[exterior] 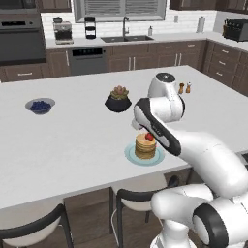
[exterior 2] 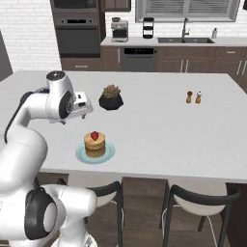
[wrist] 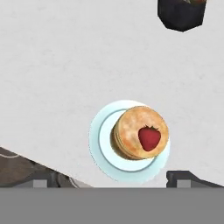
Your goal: Take the strawberry from the fridge and place it on top of the pancake, located on the dining counter.
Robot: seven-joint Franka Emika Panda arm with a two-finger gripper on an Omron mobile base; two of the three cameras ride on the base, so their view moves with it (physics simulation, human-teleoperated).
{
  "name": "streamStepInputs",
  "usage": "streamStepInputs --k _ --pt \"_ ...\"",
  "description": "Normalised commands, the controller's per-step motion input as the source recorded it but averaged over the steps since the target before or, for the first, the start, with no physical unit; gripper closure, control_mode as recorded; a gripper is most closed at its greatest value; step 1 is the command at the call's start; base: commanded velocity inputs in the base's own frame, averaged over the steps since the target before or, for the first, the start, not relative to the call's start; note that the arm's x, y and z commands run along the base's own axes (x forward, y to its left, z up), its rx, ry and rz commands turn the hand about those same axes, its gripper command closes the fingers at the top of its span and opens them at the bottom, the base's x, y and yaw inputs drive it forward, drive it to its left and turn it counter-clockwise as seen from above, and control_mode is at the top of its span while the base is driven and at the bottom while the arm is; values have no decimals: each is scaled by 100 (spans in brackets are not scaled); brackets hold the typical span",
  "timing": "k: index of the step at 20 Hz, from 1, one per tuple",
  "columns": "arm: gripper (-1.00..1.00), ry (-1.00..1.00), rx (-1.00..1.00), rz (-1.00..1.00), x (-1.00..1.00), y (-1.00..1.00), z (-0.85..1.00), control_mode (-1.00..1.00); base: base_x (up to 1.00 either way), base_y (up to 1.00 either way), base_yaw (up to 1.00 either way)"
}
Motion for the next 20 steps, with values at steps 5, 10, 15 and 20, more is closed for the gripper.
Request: streamStepInputs --k 5,10,15,20 --pt "-100 -21 5 0 -100 44 28 -100 0 0 0" --pt "-100 -22 1 0 -100 53 35 -100 0 0 0" --pt "-100 1 -18 2 -51 93 20 -100 0 0 0" --pt "-100 35 -31 0 2 99 0 -100 0 0 0"
